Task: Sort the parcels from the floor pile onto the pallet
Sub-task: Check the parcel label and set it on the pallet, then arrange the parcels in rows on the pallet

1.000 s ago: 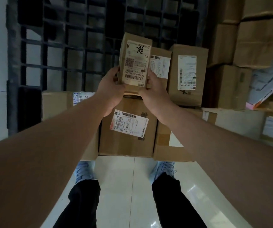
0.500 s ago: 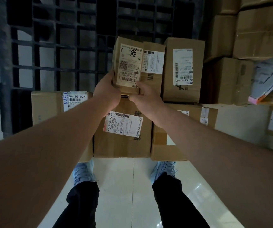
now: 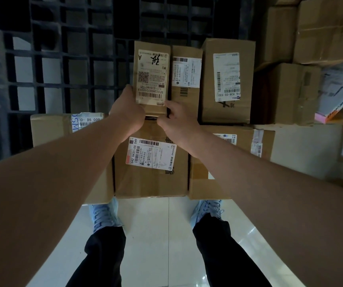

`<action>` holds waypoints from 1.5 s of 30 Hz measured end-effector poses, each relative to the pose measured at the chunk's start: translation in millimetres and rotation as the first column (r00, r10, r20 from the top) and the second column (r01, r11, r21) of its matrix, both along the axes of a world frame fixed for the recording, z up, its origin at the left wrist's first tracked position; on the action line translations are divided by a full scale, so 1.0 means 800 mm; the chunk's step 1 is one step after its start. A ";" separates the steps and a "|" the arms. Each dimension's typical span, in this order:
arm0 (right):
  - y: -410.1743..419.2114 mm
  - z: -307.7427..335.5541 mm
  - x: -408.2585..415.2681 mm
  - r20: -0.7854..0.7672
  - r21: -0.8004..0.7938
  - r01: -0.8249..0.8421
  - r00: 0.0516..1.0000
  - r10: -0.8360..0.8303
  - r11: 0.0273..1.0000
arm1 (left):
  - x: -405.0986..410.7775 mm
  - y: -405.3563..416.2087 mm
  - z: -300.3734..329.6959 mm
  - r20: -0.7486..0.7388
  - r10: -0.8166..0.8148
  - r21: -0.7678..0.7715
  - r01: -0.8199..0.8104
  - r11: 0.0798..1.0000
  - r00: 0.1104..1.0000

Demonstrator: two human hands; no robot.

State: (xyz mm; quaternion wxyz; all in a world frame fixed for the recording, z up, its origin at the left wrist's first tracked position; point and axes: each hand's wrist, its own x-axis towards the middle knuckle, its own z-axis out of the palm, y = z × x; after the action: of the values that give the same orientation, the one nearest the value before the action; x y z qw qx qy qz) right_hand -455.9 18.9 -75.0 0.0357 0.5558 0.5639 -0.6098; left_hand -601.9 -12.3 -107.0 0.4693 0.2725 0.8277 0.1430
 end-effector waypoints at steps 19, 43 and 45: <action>0.030 0.313 0.133 0.011 0.161 0.027 1.000 -0.029 0.987 | 0.099 0.022 0.367 -0.286 -0.387 0.042 0.415 0.909 0.877; -0.063 0.607 0.493 0.469 0.438 -0.141 0.878 -0.093 0.888 | 0.407 -0.004 0.668 -0.542 -0.768 0.020 0.919 0.394 0.341; -0.046 0.588 0.517 0.462 0.416 -0.149 0.885 -0.068 0.897 | 0.432 0.013 0.645 -0.521 -0.787 -0.021 0.917 0.399 0.331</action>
State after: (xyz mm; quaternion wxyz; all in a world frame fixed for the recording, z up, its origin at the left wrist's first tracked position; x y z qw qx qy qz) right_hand -42.2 -17.7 395.2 0.0562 0.6666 0.6734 -0.3145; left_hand -255.9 -1.8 409.3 0.2229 0.7566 0.6093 -0.0812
